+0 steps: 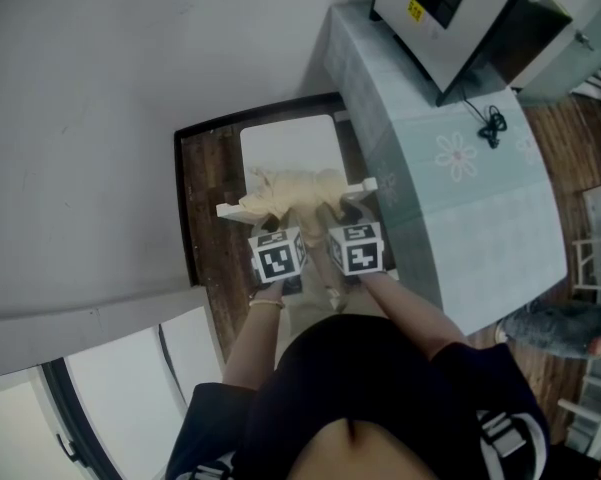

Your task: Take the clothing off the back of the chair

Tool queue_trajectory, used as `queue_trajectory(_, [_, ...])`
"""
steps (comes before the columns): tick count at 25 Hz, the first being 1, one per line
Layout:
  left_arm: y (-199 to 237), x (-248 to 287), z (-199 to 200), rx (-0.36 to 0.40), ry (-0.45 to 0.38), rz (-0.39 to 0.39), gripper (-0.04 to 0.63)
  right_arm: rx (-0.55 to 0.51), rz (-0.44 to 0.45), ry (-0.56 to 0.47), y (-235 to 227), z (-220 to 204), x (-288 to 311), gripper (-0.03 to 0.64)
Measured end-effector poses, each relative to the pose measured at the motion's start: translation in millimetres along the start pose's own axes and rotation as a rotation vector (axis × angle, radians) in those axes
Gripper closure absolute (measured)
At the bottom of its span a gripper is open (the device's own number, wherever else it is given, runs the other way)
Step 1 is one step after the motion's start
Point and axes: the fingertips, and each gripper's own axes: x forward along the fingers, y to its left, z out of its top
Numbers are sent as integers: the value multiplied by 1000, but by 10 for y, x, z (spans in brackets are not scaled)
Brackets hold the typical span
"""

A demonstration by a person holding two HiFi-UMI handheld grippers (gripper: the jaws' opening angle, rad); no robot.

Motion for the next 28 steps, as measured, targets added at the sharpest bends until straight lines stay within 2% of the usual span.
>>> queue_trajectory(8, [-55,-58,-40,25,4,19,517,-12,30,-11,9,18,-71,525])
queue_trajectory(28, [-301,-552,-130,6,-87,24,517,-32,73,-101,94,-4,-582,531])
